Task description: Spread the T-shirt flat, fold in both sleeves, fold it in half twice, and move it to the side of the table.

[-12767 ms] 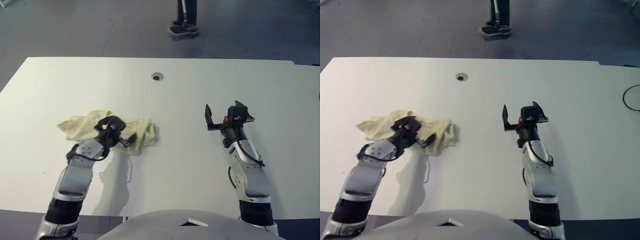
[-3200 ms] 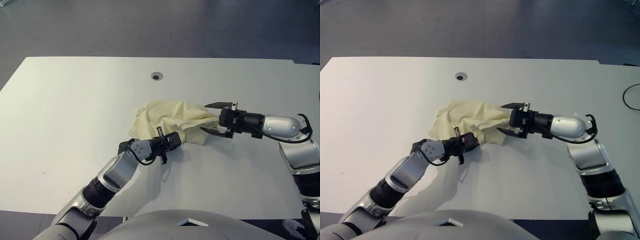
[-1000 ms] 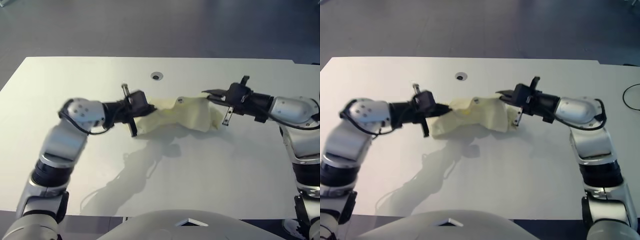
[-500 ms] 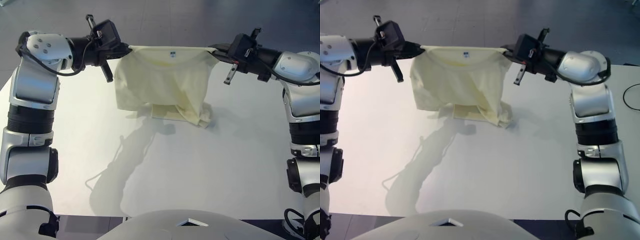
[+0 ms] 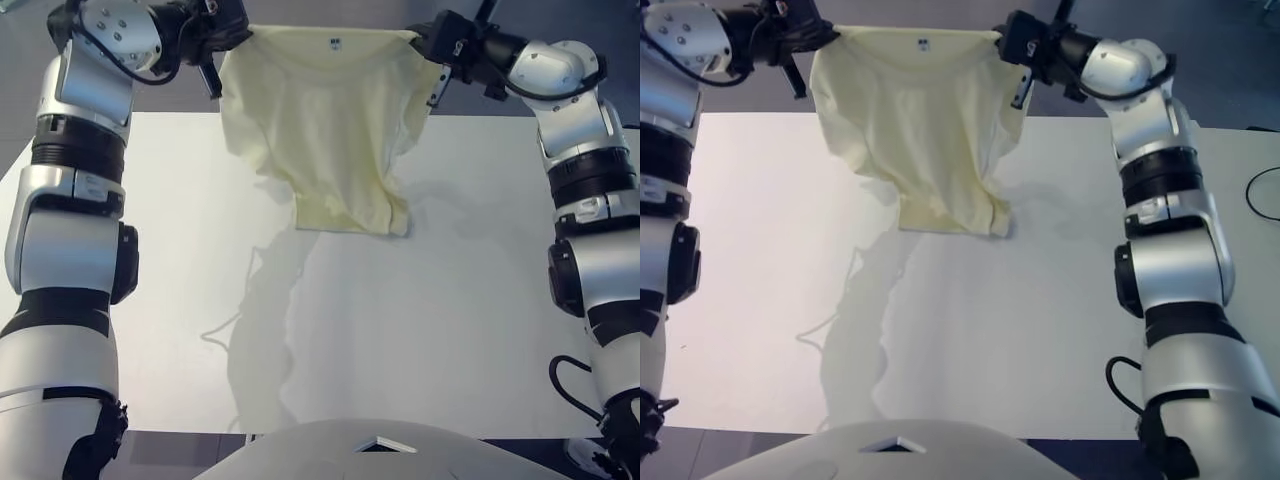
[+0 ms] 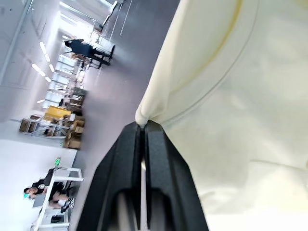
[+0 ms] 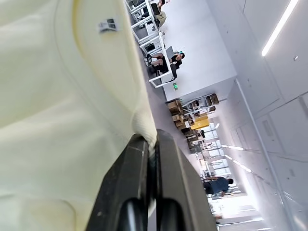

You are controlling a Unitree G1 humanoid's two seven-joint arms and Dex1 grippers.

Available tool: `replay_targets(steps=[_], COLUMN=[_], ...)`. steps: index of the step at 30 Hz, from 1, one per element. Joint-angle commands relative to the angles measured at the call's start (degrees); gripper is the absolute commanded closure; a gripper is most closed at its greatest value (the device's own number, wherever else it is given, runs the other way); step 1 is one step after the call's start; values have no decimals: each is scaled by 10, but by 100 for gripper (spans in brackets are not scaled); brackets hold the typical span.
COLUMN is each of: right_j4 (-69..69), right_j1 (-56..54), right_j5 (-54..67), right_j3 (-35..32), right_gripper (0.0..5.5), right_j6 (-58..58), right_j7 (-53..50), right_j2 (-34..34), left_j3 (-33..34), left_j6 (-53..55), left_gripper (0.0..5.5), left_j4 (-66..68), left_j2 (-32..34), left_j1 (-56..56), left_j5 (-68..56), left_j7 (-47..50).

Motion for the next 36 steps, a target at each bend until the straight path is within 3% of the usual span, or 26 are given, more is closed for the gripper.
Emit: replay_targets(steps=[1,10,14,17,22,28,36], right_j4=[58,124,109,53,-230,-607,-805], right_j1=[-50,-109,-100,-54,134,420,691], right_j5=[-34,-79,-69,-38,102,292,331], right_j3=[12,24,19,12,-14,-22,-14], right_gripper=[550,550,550,550,550,550,550], right_j6=[-24,-47,-67,-89,-3,206,275], right_j7=[-43,-116,-89,-14,185,339,401], right_j2=[2,0,-11,-31,-114,-255,-373], left_j3=[-10,-35,-34,-24,29,73,83], left_j6=[-28,-90,-127,-152,-52,113,211], left_gripper=[547,547,547,547,547,547,547], left_j4=[62,130,115,58,-294,-698,-933], left_j2=[-3,-3,9,32,129,239,297], left_j1=[-44,-94,-74,-14,242,573,812], left_j5=[33,100,95,63,-98,-240,-289], left_j7=[35,136,106,30,-155,-224,-235])
